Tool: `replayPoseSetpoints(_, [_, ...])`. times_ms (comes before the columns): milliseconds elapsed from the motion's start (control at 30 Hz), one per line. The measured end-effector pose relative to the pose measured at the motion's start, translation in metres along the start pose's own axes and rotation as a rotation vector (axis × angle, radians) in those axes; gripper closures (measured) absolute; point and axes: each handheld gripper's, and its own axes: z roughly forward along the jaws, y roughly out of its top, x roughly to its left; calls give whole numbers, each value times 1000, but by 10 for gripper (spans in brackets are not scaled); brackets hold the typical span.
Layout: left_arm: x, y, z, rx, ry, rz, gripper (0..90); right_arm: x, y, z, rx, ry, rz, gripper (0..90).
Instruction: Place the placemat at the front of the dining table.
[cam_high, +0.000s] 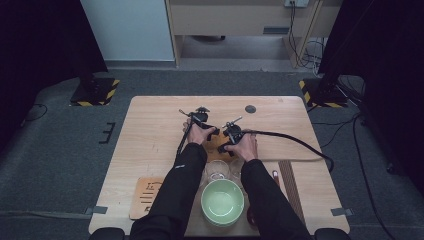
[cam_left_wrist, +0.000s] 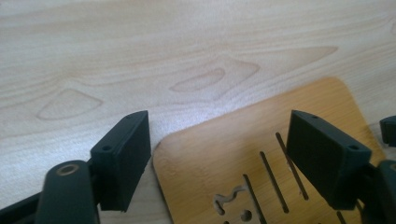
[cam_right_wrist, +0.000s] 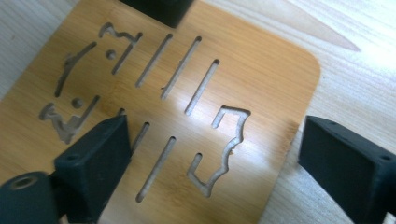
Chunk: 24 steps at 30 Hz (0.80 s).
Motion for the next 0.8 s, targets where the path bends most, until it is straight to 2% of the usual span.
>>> replayPoseSetpoints(100, [1, 0, -4, -7, 12, 48, 195, 0, 0, 0, 1, 1, 1, 82])
replayPoseSetpoints(233, [1, -1, -8, 15, 59, 169, 165, 0, 0, 1, -3, 3, 4, 82])
replayPoseSetpoints(367, [2, -4, -12, 51, 87, 217, 142, 0, 1, 1, -2, 4, 10, 80])
replayPoseSetpoints(467, [5, -7, -15, 41, 95, 226, 138, 0, 1, 2, -3, 2, 13, 74])
replayPoseSetpoints(600, [9, -13, -12, 61, 106, 227, 136, 1, 1, 3, -10, 0, 19, 69])
replayPoseSetpoints(667, [12, -17, -9, 78, 126, 231, 130, 1, 1, 3, -12, 0, 18, 72])
replayPoseSetpoints(700, [13, -18, -8, 68, 131, 224, 119, 1, 1, 2, -15, 0, 18, 74])
replayPoseSetpoints(767, [17, -19, -7, 54, 115, 190, 95, 1, 0, 2, -20, -3, 18, 74])
replayPoseSetpoints(800, [18, -20, -6, 50, 114, 191, 89, 1, 0, 2, -23, -5, 18, 75])
